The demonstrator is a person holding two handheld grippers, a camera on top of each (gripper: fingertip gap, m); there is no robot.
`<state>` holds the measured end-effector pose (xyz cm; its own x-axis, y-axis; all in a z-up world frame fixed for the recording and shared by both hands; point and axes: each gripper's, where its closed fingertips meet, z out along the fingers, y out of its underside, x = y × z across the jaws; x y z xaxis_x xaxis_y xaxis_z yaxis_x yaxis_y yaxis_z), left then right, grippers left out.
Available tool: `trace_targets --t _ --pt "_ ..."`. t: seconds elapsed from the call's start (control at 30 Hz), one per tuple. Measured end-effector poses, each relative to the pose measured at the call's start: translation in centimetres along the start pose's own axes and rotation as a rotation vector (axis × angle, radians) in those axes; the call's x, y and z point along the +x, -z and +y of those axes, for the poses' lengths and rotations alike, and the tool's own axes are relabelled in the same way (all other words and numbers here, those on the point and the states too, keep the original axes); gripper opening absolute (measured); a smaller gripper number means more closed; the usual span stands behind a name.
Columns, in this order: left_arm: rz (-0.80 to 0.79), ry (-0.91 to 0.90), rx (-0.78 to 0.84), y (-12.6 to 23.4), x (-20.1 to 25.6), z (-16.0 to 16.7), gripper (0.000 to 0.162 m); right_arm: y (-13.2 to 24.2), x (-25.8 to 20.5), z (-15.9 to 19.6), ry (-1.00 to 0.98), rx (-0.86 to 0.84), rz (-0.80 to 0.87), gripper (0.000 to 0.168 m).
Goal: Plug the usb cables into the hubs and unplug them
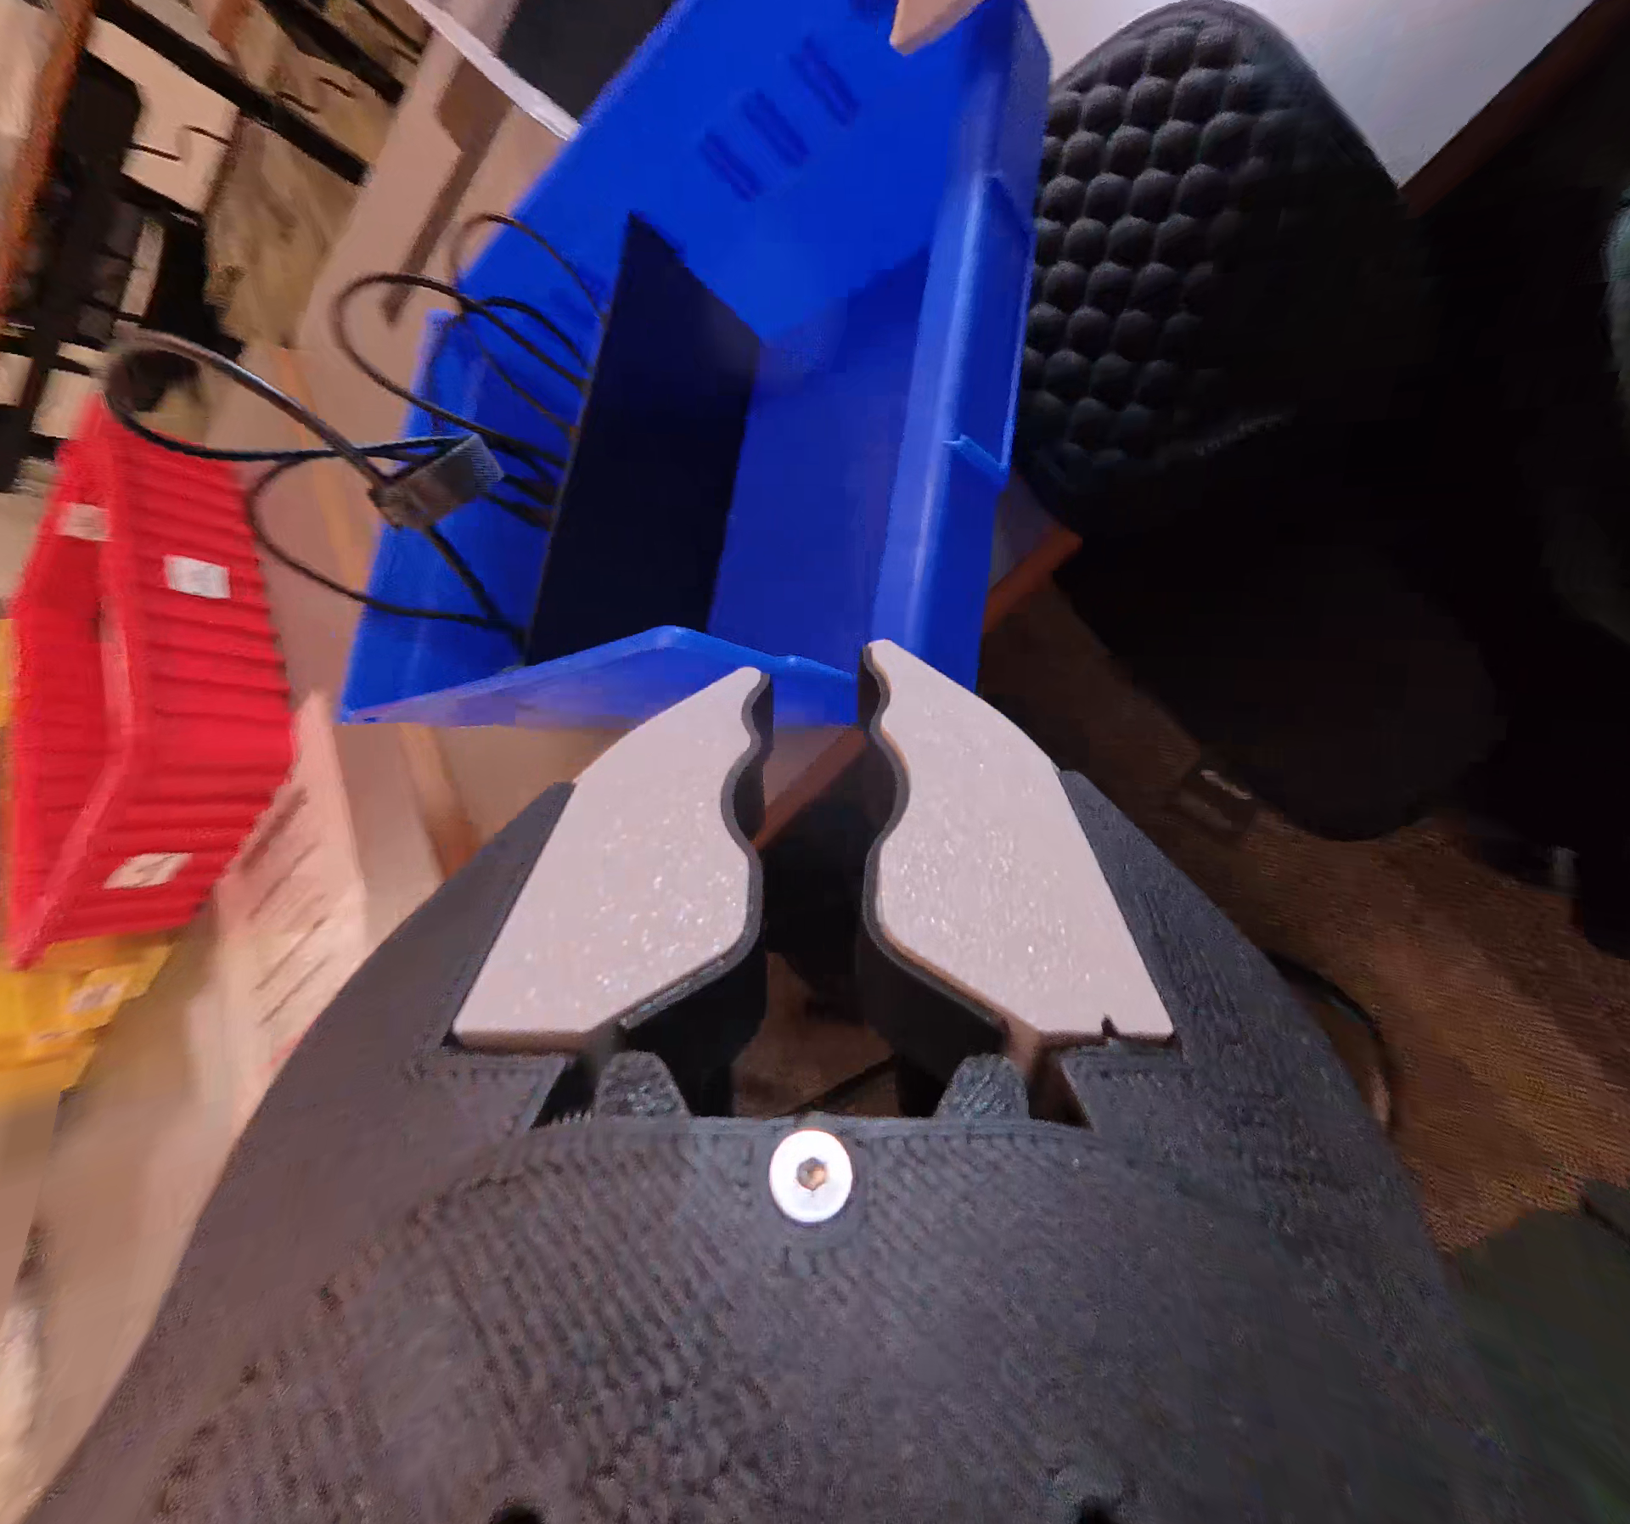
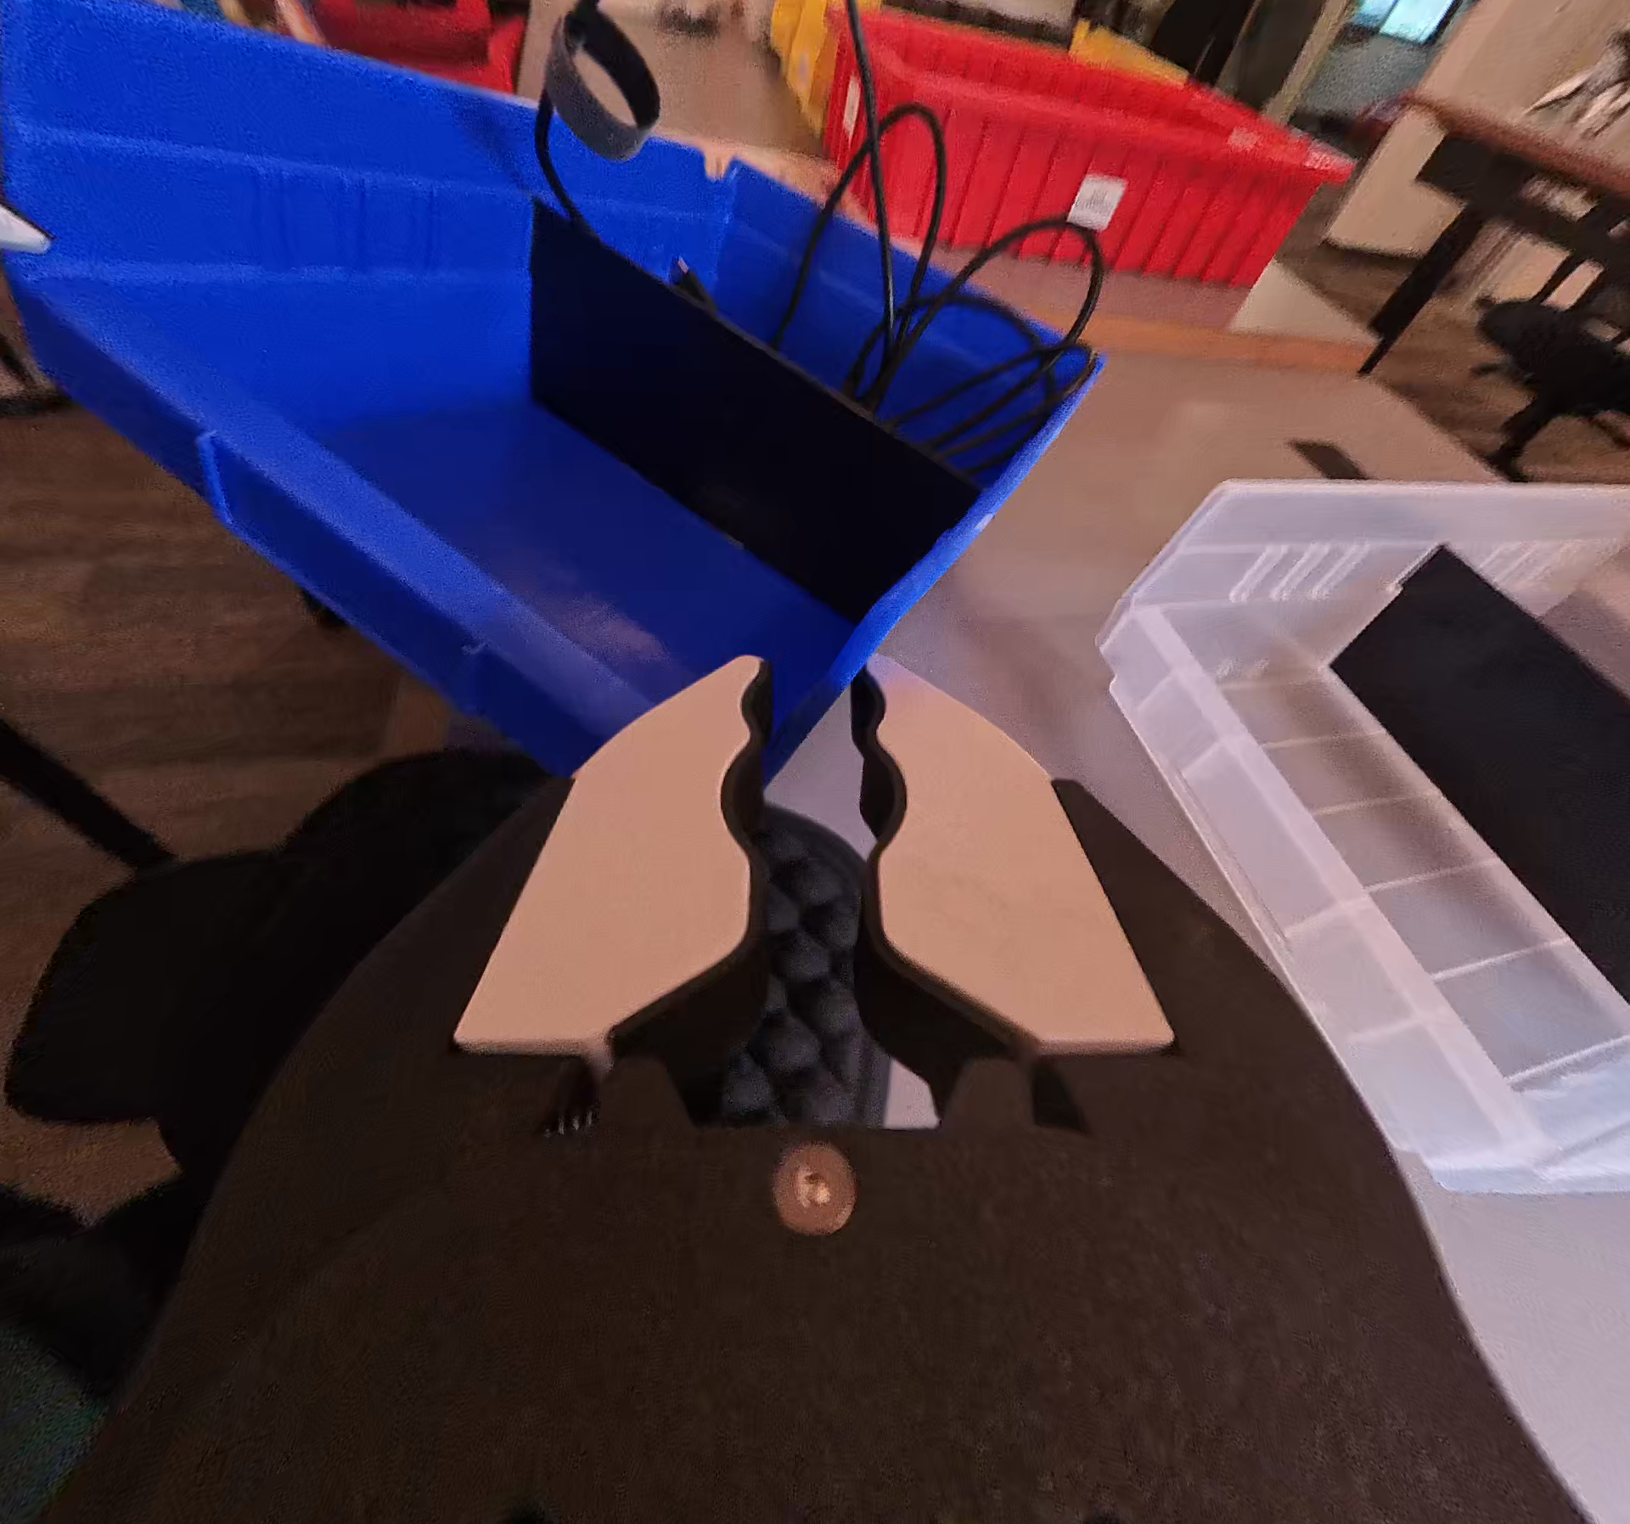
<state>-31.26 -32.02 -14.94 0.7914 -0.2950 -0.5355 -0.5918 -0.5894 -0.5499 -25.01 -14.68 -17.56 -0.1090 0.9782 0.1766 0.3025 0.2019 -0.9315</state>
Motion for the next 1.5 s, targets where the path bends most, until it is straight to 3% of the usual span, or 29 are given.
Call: trace_targets --t 0.13,0.23,0.33,0.47,0.5,0.53,0.6,0.73,0.83,0.93,1.07,1.2,1.33,1.5 --pt "0.098 0.061 -0.002 -4.3 0.3 0.9 0.019 2.0 1.5 1.9 0.013 -0.183 -0.184 0.050" --pt "-0.039 0.098 -0.031 -5.9 -3.0 2.3 0.000 3.2 5.1 2.4 -0.023 -0.302 -0.217 0.060" --pt "-0.108 0.177 -0.029 -5.3 -5.0 2.9 0.010 1.0 10.1 4.0 0.069 -0.459 -0.061 0.060" --pt "-0.127 0.104 0.185 -2.9 -4.7 -2.9 0.014 -3.3 14.5 8.8 0.266 -0.756 0.119 0.061" --pt "-0.114 0.078 0.207 -3.1 -4.2 -4.3 0.017 -3.9 15.3 10.2 0.302 -0.825 0.148 0.055" --pt "-0.073 0.047 0.220 -3.8 -3.3 -5.6 0.022 -4.1 16.1 11.4 0.336 -0.879 0.178 0.038" --pt "0.063 -0.019 0.196 -6.6 -0.5 -7.8 0.034 -3.4 16.3 11.9 0.382 -0.889 0.189 0.031" --pt "0.187 -0.221 -0.093 -13.7 2.7 -6.9 0.051 2.1 14.4 13.2 0.388 -0.906 0.129 0.031" --pt "0.270 -0.348 -0.336 -17.2 3.3 -3.5 0.047 8.6 12.3 14.6 0.389 -0.901 0.103 0.031" --pt "0.334 -0.355 -0.466 -18.9 3.0 -1.0 0.038 15.7 10.8 16.2 0.351 -0.897 0.126 0.031" --pt "0.314 -0.376 -0.436 -19.6 2.2 -1.4 0.033 24.0 11.7 19.2 0.296 -0.917 0.224 0.031" --pt "0.346 -0.458 -0.376 -20.6 2.3 -2.7 0.032 29.9 15.4 22.6 0.245 -0.966 0.318 0.031" --pt "0.356 -0.511 -0.331 -23.3 2.0 -5.6 0.032 33.8 20.5 25.4 0.214 -0.991 0.384 0.031" --pt "0.372 -0.559 -0.297 -27.6 0.9 -9.5 0.032 35.9 25.7 27.1 0.223 -1.038 0.387 0.031"
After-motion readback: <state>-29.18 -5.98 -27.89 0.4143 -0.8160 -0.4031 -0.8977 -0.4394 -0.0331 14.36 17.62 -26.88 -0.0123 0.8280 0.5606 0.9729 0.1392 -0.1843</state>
